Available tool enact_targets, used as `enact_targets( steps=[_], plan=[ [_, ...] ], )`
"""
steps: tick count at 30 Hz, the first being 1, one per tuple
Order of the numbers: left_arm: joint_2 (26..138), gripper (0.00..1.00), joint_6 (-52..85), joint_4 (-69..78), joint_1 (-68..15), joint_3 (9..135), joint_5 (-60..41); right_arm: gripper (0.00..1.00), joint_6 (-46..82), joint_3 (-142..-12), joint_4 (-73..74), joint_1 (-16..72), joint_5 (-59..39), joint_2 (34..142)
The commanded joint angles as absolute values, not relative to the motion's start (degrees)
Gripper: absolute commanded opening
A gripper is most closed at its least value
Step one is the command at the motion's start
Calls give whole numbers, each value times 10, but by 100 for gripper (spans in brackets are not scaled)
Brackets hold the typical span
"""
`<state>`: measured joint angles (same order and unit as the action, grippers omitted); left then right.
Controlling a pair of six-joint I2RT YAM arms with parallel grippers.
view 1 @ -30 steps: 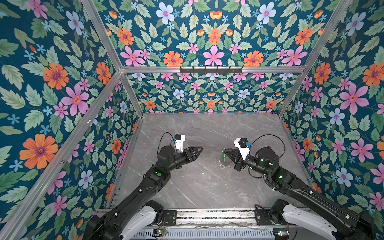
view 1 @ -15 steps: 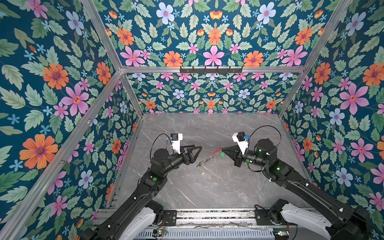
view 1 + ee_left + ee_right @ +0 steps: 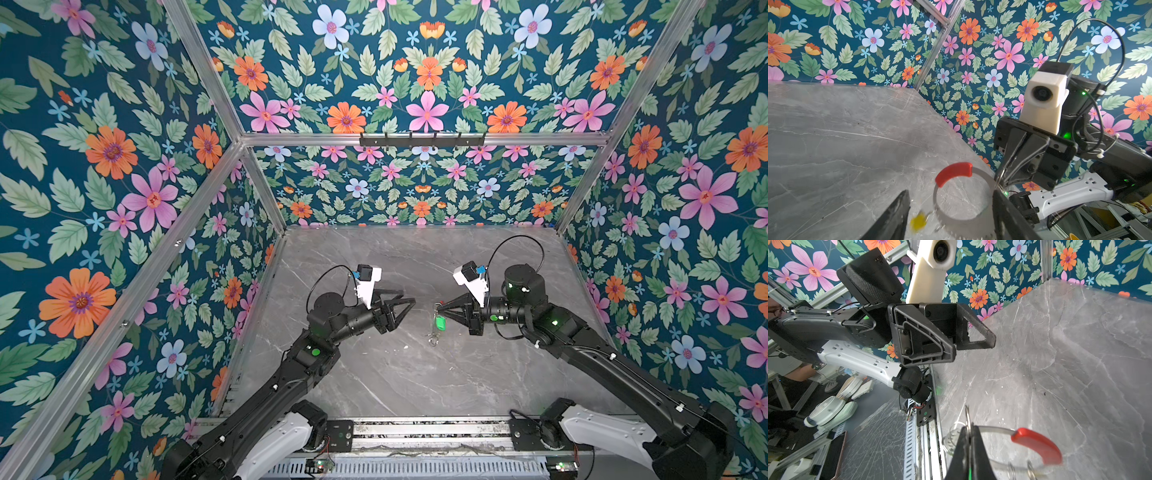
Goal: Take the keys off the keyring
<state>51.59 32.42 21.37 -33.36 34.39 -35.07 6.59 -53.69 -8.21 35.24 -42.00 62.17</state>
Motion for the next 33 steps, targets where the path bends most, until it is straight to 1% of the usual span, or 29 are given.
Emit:
enact_targets(
  steps=[1, 5, 12, 17, 24, 28, 33],
  plan=[
    [544, 62, 311, 251, -336, 363, -426, 0, 64, -549, -120, 353, -445, 632],
    [576, 58, 325, 308, -348, 364, -485, 0, 69, -549, -122, 353, -464, 639],
    [595, 48, 280, 271, -388, 378, -478, 0, 72, -551, -124, 353, -462, 638],
    [601, 35, 277, 269, -393, 381, -475, 0, 72, -550, -122, 353, -462, 639],
    [609, 30, 276, 276, -397, 383, -484, 0, 76, -548, -112, 353, -463, 632],
    [613, 22, 280, 291, -404, 380, -496, 0, 78, -550, -106, 353, -461, 632],
    [611, 16, 285, 303, -404, 377, -498, 0, 79, -551, -105, 353, -462, 634]
  ],
)
